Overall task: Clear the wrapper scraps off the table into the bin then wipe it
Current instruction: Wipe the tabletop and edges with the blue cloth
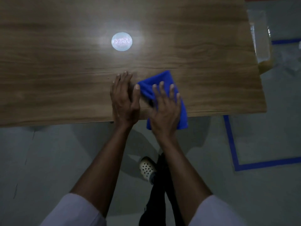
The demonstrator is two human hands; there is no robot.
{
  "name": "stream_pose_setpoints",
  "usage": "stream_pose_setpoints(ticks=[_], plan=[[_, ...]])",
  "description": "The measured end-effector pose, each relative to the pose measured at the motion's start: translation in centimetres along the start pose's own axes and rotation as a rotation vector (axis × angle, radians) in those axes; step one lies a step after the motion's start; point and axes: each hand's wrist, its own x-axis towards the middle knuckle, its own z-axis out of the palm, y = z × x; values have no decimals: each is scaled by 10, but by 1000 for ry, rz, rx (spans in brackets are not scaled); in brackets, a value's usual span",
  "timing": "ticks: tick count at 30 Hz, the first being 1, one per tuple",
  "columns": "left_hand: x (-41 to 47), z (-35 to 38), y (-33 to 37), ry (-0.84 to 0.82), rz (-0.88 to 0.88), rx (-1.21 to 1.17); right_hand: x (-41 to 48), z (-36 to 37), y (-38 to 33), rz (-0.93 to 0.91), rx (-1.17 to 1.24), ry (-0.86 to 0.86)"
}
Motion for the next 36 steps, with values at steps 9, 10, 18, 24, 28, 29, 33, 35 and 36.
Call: stream_pose_setpoints(ticks=[9, 10, 18, 24, 28, 29, 33, 35, 36], plan=[[4, -28, -6, 87, -83, -97, 23, -73, 17, 401, 489, 49], [7, -29, -10, 55, 14, 45, 35, -78, 43, 407, 425, 50], [21, -20, -34, -12, 125, 189, 28, -6, 27, 183, 102, -12], [21, -32, -32, 63, -8, -15, -8, 1, -90, 209, 586, -227], [17, -34, -25, -37, 95, 38, 23, -35, -47, 580, 843, -52], [18, -32, -25, -61, 91, 57, 33, -45, -23, 638, 740, 29], [22, -24, -25, -123, 10, 117, 50, -36, 40, 432, 172, 23], [25, -23, -28, -150, 5, 132, 49, -8, 37, 318, -51, -6], [25, -23, -28, -146, 12, 129, 52, 4, 29, 292, -59, 0]])
